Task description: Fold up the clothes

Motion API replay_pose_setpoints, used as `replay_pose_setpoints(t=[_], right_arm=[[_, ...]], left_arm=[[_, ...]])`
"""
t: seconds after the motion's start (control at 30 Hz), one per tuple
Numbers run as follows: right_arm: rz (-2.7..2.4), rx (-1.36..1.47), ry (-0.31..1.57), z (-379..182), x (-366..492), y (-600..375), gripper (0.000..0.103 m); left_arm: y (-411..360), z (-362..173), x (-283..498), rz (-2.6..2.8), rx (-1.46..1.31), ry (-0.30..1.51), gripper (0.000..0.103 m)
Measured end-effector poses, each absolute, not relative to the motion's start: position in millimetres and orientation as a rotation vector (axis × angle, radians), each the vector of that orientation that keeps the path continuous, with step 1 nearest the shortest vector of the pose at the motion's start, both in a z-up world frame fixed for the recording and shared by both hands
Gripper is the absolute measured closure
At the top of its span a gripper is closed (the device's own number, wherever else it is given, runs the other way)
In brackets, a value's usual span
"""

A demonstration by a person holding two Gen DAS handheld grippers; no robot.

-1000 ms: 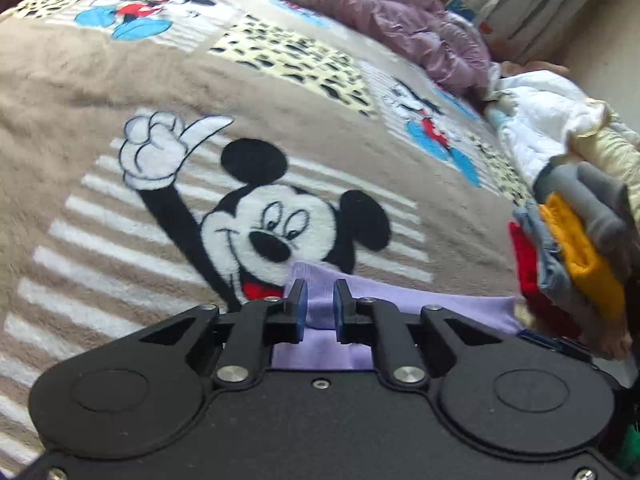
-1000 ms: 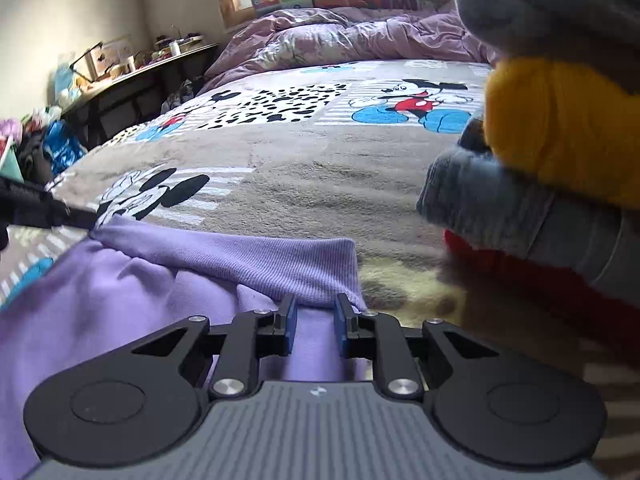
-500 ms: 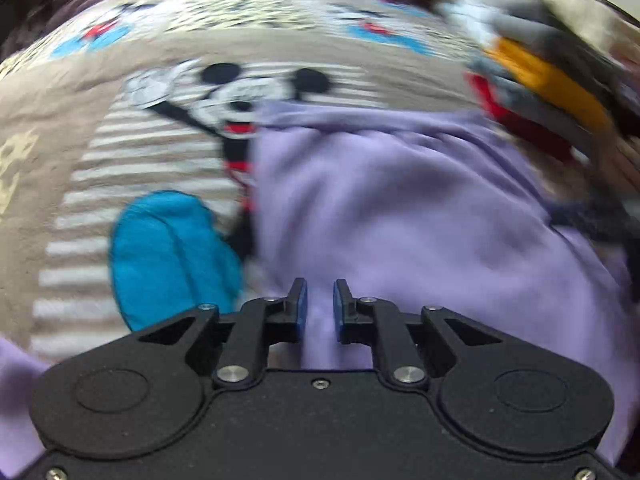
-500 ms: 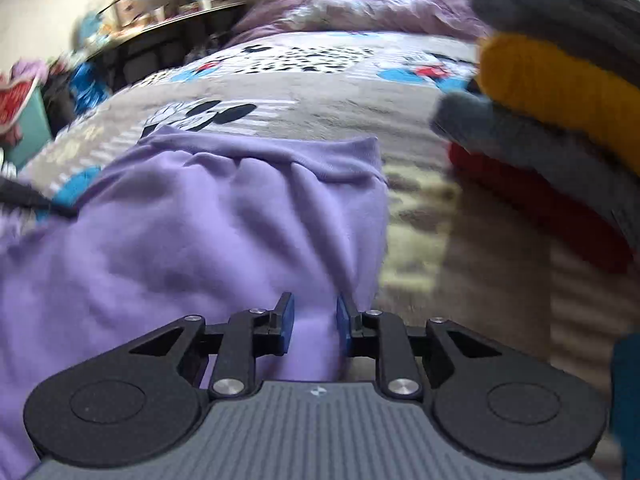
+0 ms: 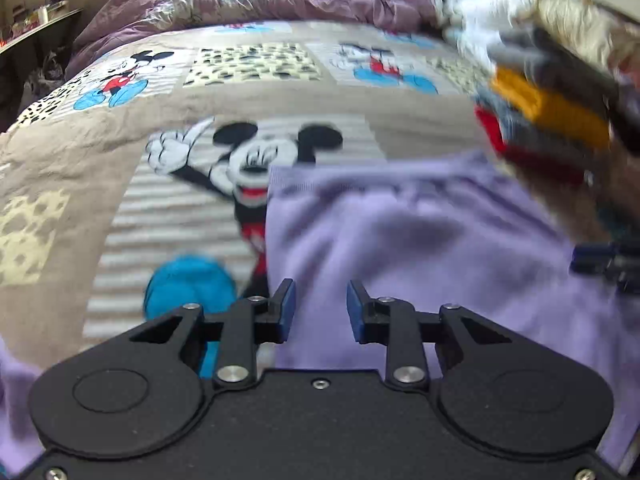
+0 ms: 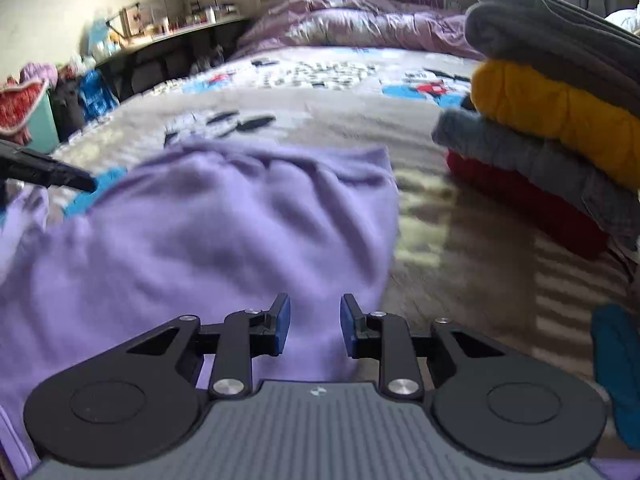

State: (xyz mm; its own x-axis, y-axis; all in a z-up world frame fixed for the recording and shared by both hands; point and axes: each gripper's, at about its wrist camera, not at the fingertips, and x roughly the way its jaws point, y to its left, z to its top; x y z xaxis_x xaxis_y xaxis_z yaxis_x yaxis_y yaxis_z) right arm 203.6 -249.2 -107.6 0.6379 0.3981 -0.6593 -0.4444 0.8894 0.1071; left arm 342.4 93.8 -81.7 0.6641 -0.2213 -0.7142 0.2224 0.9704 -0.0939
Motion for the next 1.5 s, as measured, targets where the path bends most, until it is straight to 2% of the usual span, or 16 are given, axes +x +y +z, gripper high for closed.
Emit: replay_pose_setpoints(t=[0.07, 0.13, 0.2, 0.27, 0.4, 0.5, 0.53, 0.6, 0.7, 0.8, 0.9, 0.97, 1.07, 1.13, 1.33, 1.5], right_arm=[[0.475, -0.086, 0.700, -103.4, 218.3, -241.1, 0.075], [0.467, -0.090, 0.720, -114.8, 238.7, -236.7, 0.075], [0.467, -0.074, 0.826, -132.0, 260.5, -238.1, 0.076], [0.466, -0.083, 0.845, -122.8, 267.7, -240.4, 0.079], [0.489, -0.083, 0.734, -104.2, 281.3, -236.3, 0.077], [0.460, -0.120, 0.753, -117.8, 310.9, -228.9, 0.075], [0.450, -0.117, 0.817, -128.1, 322.8, -229.5, 0.076], [0.457, -0.083, 0.828, -126.0, 331.1, -232.9, 0.076], [0.484, -0.101, 0.726, -107.6, 329.5, -226.1, 0.076], [0.485, -0.096, 0.681, -108.0, 347.4, -218.9, 0.076], [0.451, -0.008, 0.812, -137.0, 375.7, -226.0, 0.076], [0.447, 0.013, 0.821, -134.4, 376.8, -228.4, 0.076], [0.427, -0.015, 0.810, -119.8, 363.8, -230.7, 0.074], [0.429, 0.019, 0.785, -107.1, 343.2, -239.8, 0.074], [0.488, 0.000, 0.721, -79.9, 244.7, -243.1, 0.073], [0.601, -0.041, 0.702, -74.8, 143.2, -217.3, 0.068]], left_arm=[[89.9, -98.5, 365.1, -0.231, 0.011, 0.838, 0.076], [87.0, -126.5, 388.1, -0.217, 0.040, 0.966, 0.076], [86.6, -119.7, 392.7, -0.248, 0.062, 0.970, 0.076], [89.4, -102.2, 396.1, -0.259, 0.067, 0.913, 0.076], [90.3, -100.2, 419.6, -0.278, 0.041, 0.843, 0.076], [83.5, -127.2, 439.2, -0.266, 0.061, 0.953, 0.076], [83.7, -124.2, 440.2, -0.274, 0.057, 0.944, 0.076], [84.9, -107.4, 442.3, -0.281, 0.044, 0.897, 0.076], [87.4, -96.0, 450.8, -0.289, -0.009, 0.829, 0.076], [86.4, -116.3, 470.0, -0.259, -0.025, 0.891, 0.076], [83.7, -130.0, 478.5, -0.240, -0.037, 0.927, 0.074], [83.6, -123.4, 479.3, -0.229, -0.045, 0.945, 0.074], [82.5, -105.3, 456.5, -0.240, -0.013, 0.902, 0.070], [85.8, -93.0, 429.9, -0.260, -0.014, 0.866, 0.061], [88.5, -75.5, 321.2, -0.282, -0.015, 0.823, 0.061], [62.6, -84.6, 222.4, -0.319, 0.005, 0.814, 0.059]])
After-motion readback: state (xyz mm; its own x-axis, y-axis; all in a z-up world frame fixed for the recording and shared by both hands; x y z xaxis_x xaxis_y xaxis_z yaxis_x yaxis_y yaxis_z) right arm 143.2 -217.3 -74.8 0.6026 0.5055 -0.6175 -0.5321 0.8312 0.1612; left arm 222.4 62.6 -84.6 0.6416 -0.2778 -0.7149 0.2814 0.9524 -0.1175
